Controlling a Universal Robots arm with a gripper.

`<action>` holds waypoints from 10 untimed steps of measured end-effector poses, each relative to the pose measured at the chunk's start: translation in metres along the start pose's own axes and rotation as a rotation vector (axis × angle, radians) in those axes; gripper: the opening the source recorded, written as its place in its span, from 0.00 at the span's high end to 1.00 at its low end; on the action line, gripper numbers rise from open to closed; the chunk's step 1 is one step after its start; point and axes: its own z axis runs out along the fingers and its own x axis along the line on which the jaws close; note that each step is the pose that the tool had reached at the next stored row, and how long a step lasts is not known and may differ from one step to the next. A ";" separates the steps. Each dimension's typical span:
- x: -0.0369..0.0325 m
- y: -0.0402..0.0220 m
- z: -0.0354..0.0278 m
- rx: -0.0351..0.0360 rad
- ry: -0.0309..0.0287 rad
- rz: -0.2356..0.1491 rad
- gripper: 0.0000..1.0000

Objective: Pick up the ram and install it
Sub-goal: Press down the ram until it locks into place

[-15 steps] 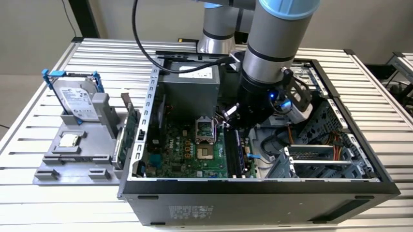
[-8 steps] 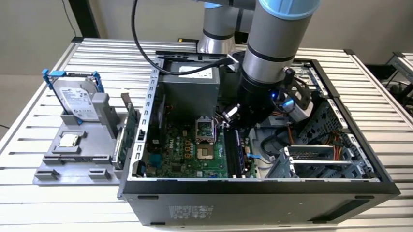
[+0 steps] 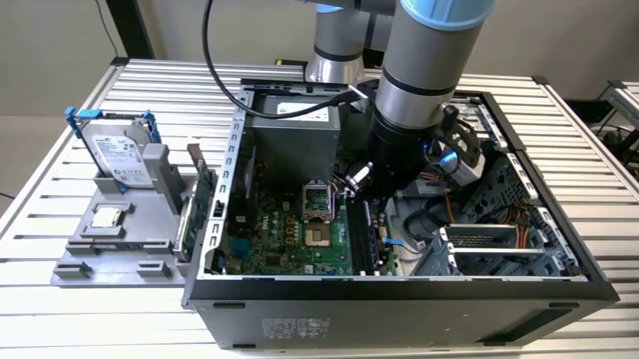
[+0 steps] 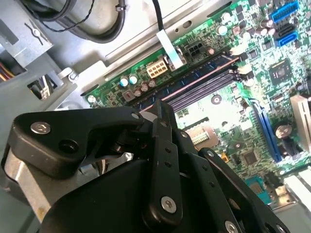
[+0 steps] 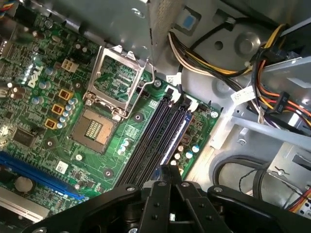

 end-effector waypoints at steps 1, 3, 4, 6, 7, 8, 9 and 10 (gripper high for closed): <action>0.0000 0.0000 0.0000 0.0000 -0.0003 -0.009 1.00; 0.0000 0.0000 0.0000 0.0000 -0.0009 -0.035 1.00; 0.0000 0.0000 0.0000 0.0003 -0.0012 -0.053 1.00; 0.0000 0.0000 -0.0001 0.0022 -0.0011 -0.090 1.00; 0.0001 0.0000 -0.0001 0.0030 -0.0010 -0.107 1.00; 0.0000 0.0000 0.0000 0.0033 -0.0014 -0.126 1.00; 0.0000 0.0000 0.0000 0.0036 -0.0018 -0.143 1.00; 0.0000 0.0000 0.0000 0.0038 -0.0023 -0.160 1.00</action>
